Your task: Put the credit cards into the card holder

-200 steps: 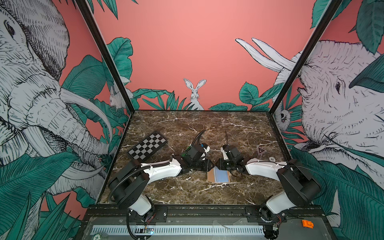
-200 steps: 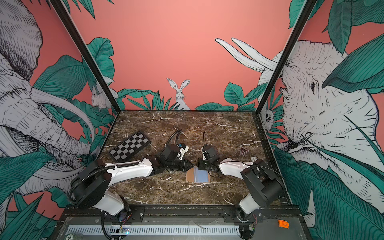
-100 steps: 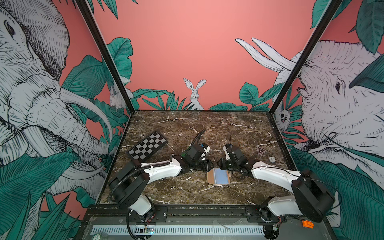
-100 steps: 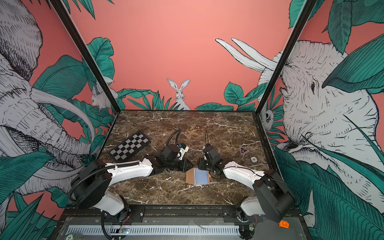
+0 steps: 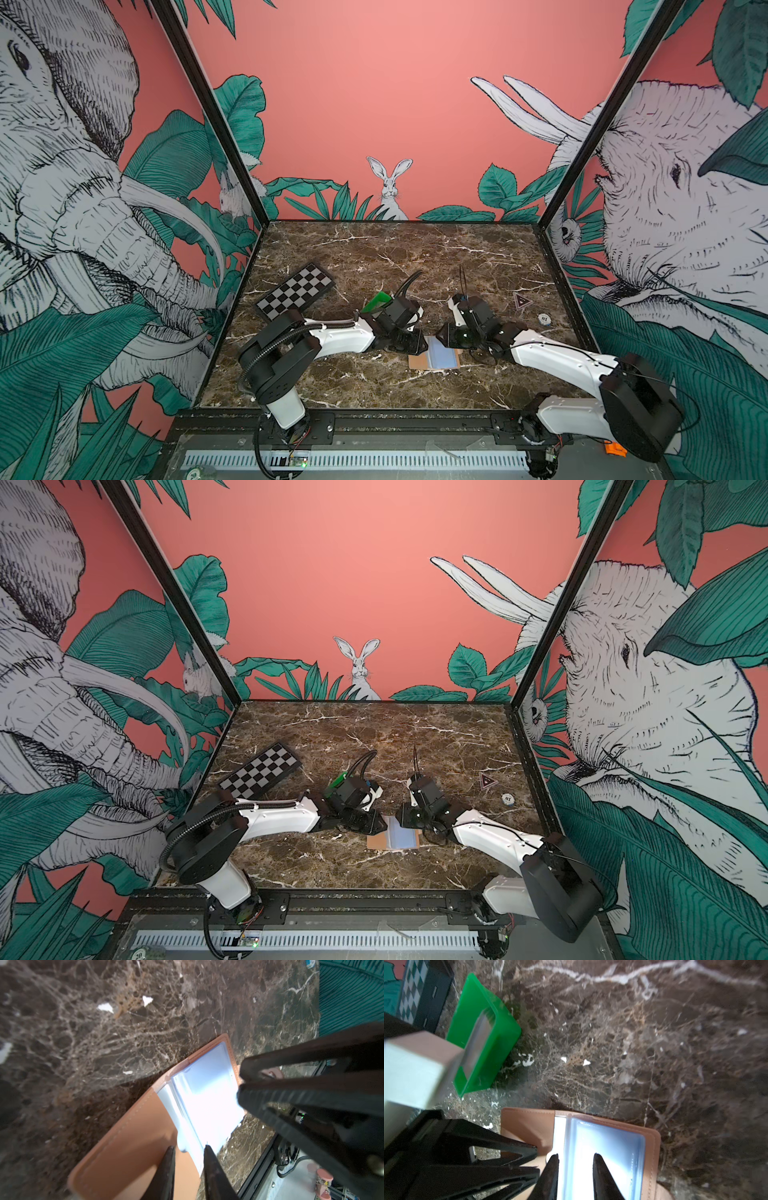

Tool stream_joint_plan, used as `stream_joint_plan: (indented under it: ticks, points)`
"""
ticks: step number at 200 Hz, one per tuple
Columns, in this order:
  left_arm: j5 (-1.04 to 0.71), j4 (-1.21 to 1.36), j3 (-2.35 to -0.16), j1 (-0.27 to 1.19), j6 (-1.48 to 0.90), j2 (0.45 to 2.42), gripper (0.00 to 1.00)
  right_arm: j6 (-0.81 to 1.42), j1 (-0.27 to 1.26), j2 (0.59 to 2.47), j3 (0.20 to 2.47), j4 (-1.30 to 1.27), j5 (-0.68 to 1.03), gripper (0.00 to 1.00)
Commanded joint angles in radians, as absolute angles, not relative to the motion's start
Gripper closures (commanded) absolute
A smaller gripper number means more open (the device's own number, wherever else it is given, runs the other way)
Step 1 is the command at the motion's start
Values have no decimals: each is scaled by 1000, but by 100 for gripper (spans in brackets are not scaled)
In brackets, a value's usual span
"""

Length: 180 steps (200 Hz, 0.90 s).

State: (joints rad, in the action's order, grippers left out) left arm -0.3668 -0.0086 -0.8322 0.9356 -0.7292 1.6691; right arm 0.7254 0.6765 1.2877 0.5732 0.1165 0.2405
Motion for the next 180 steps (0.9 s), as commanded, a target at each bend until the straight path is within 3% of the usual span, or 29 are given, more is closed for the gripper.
stream_joint_plan:
  ticks: [1, 77, 139, 180]
  points:
    - [-367, -25, -846, 942, -721, 1690, 74, 718, 695, 1335, 570, 81, 297, 72]
    - [-330, 6, -779, 945, -728, 1711, 78, 739, 714, 1346, 571, 199, 151, 73]
    - [-358, 57, -761, 946, -745, 1697, 78, 773, 716, 1284, 512, 38, 331, 73]
    - [-368, 75, -755, 945, -748, 1699, 79, 758, 722, 1318, 492, 116, 273, 73]
